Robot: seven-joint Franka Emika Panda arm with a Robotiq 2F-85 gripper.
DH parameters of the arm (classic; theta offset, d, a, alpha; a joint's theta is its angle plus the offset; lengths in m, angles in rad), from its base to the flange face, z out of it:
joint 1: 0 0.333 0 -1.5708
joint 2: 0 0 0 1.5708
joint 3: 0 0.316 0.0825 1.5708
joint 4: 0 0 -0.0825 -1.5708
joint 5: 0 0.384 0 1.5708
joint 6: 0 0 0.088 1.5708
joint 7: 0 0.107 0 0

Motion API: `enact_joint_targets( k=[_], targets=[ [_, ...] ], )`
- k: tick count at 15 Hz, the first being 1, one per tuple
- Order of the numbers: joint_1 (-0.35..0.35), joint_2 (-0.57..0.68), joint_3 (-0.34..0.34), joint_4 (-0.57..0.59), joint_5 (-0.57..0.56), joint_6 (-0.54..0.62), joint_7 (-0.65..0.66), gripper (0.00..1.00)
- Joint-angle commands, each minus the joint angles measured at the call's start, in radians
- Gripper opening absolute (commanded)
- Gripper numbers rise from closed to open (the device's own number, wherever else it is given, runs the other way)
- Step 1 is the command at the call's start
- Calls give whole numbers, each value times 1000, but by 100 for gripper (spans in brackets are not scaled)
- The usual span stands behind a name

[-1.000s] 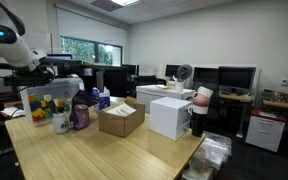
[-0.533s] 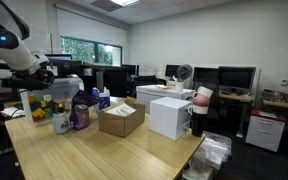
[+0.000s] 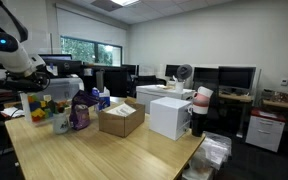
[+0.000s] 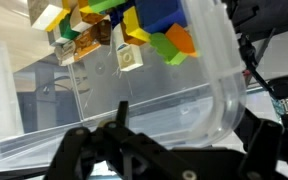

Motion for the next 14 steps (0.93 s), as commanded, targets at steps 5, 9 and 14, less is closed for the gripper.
enact_joint_targets(
  k=[5, 9, 14],
  targets=[
    [248, -15, -77, 2, 94, 229, -12, 100],
    [375, -20, -166, 2, 207, 297, -113, 100],
    [395, -64, -245, 4, 379, 365, -286, 100]
  ],
)
